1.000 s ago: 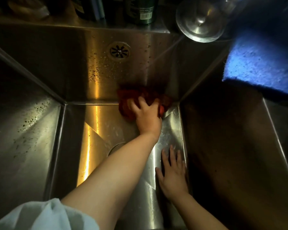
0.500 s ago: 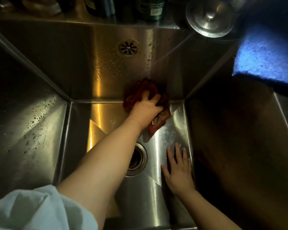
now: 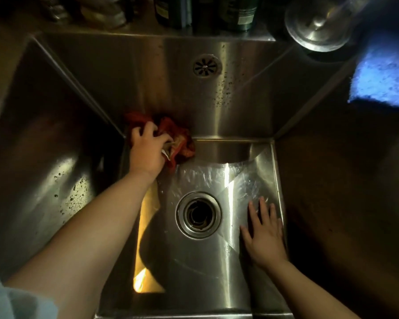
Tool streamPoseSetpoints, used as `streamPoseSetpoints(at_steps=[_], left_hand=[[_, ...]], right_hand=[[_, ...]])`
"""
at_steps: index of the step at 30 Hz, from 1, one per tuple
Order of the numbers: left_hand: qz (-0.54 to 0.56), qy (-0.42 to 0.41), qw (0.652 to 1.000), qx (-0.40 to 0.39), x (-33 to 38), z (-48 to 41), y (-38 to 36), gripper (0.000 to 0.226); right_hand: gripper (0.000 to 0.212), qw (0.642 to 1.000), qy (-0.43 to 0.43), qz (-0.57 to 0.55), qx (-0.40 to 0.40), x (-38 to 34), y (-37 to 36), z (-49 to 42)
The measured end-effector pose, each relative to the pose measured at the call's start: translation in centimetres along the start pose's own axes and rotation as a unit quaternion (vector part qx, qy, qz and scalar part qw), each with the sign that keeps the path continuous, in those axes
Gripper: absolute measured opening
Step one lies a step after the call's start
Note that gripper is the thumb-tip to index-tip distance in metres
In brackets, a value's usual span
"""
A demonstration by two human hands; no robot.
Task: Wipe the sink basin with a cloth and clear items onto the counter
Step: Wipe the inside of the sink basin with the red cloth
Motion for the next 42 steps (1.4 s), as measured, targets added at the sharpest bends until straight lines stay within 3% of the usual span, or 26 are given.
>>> streamPoseSetpoints(at_steps=[7,14,21,26,31,33,36,39,42], left_hand=[[0.106,0.102,0.989,-0.011,2.3,0.8,-0.8,0.029],[0.212,0.054,0.974,-0.051,12.5,1.6,-2.4,0.024],[0.364,-0.035,0.924,-0.113,21.5,2.6,-3.0,0.029],[0.255,-0.142,0.943,-0.162,21.2,3.0,-3.7,0.035],[0.142,-0.225,0.945,-0.191,21.8,5.2,-3.5,0.037],[0.106,-0.260,0.940,-0.194,21.4,5.3,-3.3,0.043],[0.045,-0.325,0.923,-0.201,19.2,5.4,-3.5,0.074],[0.008,-0.300,0.935,-0.188,15.5,6.0,-3.9,0.094],[-0.047,-0.227,0.949,-0.213,11.8,6.5,-4.9,0.099]], right_hand=[[0.068,1.000,0.010,-0.019,-0.014,0.2,0.5,-0.2],[0.068,0.997,0.040,-0.015,-0.063,0.8,0.0,0.5],[0.062,0.997,0.040,0.022,-0.063,0.5,-1.6,1.6],[0.073,0.996,0.040,0.006,-0.074,1.0,-1.4,2.2],[0.068,0.993,0.021,0.020,-0.113,0.6,-0.6,2.9],[0.066,0.996,0.011,0.005,-0.086,0.3,0.3,3.4],[0.058,0.999,0.015,-0.017,0.025,-0.5,3.1,3.6],[0.055,0.993,0.046,-0.036,0.102,-1.6,5.7,2.7],[0.070,0.989,0.082,-0.036,0.115,-2.8,6.9,0.7]])
Point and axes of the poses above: each hand's wrist, its own z-axis away from the middle knuckle, its own y-axis out of the back of the hand, x = y × z, the point moved 6 cm from there along -z, towards the middle knuckle, and after that the axes turned 12 degrees about -z, right-handed, at the moved point
